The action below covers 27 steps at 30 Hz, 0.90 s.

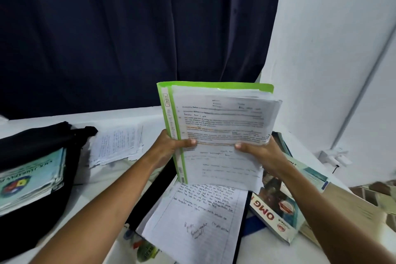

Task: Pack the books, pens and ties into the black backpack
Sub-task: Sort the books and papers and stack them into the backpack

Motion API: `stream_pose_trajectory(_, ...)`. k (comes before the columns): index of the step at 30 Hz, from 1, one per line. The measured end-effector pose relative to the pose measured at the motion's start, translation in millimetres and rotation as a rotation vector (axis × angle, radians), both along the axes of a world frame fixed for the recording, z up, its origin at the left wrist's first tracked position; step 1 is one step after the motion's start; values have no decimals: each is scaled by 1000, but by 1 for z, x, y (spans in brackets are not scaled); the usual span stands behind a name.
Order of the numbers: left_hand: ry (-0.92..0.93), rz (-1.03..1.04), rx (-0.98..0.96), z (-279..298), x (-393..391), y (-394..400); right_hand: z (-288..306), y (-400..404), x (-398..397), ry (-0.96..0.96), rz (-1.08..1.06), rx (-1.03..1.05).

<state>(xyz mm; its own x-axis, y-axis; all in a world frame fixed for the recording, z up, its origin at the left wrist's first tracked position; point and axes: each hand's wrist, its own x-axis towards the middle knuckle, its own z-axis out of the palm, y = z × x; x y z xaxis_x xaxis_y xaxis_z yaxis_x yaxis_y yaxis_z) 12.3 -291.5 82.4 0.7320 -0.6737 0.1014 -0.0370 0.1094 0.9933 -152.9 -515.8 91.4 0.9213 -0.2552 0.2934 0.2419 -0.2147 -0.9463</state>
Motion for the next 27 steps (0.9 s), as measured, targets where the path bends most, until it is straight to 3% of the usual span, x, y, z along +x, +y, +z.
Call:
stream_pose_trajectory(4,-10,52,-20,2,-7,-5,-4,2,1,-19,-85,-9)
stream_pose_trajectory(11,-46,175,-5,33,-24,25,14,20,10,-65,-32,88)
stream_pose_trajectory(16,-101,294,-8,44,-32,105,27,86,28,-117,119,131)
stream_pose_trajectory(27,-102,481,31,25,-64,326,-4,286,52,-22,356,269)
